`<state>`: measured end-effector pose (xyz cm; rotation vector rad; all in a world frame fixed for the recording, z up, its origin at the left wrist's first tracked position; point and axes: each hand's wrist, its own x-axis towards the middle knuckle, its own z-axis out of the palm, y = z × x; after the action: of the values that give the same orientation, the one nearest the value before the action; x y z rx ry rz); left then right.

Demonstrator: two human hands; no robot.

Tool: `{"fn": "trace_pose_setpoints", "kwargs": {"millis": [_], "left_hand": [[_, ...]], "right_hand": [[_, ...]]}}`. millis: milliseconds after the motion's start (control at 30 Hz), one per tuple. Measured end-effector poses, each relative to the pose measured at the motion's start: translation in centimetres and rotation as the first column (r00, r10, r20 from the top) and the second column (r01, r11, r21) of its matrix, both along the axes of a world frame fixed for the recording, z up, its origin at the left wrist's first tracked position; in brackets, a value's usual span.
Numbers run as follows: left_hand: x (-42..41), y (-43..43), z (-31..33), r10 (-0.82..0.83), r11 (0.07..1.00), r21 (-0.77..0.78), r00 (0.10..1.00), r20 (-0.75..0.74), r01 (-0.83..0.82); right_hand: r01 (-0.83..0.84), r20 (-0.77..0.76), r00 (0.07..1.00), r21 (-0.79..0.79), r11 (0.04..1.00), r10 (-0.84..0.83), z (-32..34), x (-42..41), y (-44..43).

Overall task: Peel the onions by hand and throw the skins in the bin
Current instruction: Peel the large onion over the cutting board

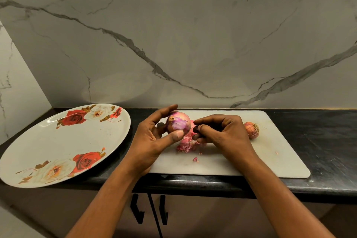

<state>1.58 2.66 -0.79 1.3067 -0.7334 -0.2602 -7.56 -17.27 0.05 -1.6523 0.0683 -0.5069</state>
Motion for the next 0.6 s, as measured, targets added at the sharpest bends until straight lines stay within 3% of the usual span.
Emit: {"fn": "trace_pose_setpoints", "kwargs": {"millis": [133,400,600], "left_hand": [[0.12,0.03,-0.14,0.011,1.000,0.010,1.000,0.010,-0.011],[-0.02,0.14,-0.04,-0.051,0.998,0.050,0.998,0.043,0.049],[0.15,0.14,-0.14,-0.093,0.989,0.125,0.984,0.150,0.074]], "right_hand": [[-0.013,0.013,1.000,-0.039,0.999,0.014,0.07,-0.22,0.08],[-0.062,-0.062,0.996,0.030,0.998,0.064,0.28,-0.30,0.50],[-0.100,-0.095,0.990,0.045,0.994,0.104,0.37,-0.30,0.41]]}}
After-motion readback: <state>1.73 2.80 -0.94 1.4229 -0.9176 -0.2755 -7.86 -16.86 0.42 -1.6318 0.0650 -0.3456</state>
